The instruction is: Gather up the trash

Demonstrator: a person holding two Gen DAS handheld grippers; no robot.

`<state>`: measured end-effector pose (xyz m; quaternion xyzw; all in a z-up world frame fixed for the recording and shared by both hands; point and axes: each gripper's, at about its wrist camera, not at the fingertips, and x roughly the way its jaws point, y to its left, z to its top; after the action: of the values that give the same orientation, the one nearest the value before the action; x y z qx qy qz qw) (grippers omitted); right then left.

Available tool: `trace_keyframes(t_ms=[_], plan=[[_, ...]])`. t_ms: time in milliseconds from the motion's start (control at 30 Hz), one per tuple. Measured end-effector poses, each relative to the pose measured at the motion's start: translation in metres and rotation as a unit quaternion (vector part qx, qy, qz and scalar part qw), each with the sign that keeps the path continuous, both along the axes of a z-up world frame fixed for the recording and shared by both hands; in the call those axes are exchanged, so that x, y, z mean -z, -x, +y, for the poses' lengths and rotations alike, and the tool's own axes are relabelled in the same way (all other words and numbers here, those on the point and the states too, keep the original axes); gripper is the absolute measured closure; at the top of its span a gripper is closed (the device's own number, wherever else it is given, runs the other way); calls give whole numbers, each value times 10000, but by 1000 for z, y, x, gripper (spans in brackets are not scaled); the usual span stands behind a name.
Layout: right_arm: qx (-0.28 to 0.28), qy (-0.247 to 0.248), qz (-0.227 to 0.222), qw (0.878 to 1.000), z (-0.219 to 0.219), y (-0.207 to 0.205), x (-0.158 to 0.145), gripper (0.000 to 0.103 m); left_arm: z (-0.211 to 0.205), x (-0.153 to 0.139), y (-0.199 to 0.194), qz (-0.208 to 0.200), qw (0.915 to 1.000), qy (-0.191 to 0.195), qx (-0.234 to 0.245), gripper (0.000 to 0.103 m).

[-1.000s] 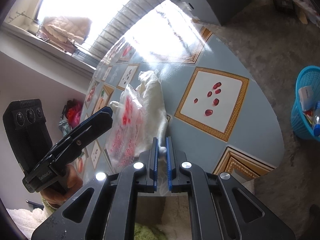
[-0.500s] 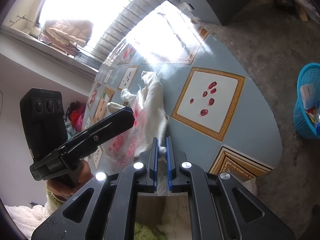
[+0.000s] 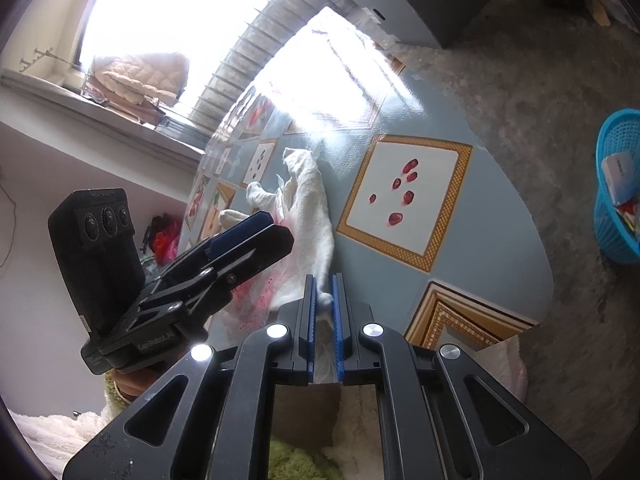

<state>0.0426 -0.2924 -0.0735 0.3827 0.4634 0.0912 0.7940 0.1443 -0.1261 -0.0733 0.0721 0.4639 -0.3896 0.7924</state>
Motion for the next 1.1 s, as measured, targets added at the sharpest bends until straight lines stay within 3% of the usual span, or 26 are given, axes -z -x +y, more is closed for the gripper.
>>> trace_keyframes(t_ms=[100, 200, 300, 567, 633, 867, 1000, 1067, 1100], plan=[[11, -1, -10, 10000, -1, 1, 0, 96, 1, 1, 1, -122, 9998, -126, -50, 49], [18, 18, -18, 10000, -1, 0, -3, 96, 3, 2, -1, -69, 9999, -63, -82, 53], [30, 35, -16, 10000, -1, 0, -3, 96, 8, 2, -4, 68, 9999, 58, -83, 62], [69, 89, 17, 9999, 0, 0, -3, 96, 19, 3, -8, 320, 9988, 337, -164, 101], [78, 114, 20, 9999, 1, 0, -3, 96, 24, 3, -10, 342, 9983, 408, -224, 103], [109, 181, 34, 9998, 4, -1, -5, 96, 46, -12, -8, 132, 9971, 613, -429, 103], [108, 210, 46, 9997, 6, -1, -5, 96, 58, -24, 7, -158, 9976, 615, -288, 102], [104, 220, 31, 9997, 6, -1, -6, 96, 64, -24, 16, -227, 9984, 497, -153, 89], [104, 224, 24, 9997, 6, 0, -7, 96, 66, -23, 20, -266, 9986, 439, -119, 71]])
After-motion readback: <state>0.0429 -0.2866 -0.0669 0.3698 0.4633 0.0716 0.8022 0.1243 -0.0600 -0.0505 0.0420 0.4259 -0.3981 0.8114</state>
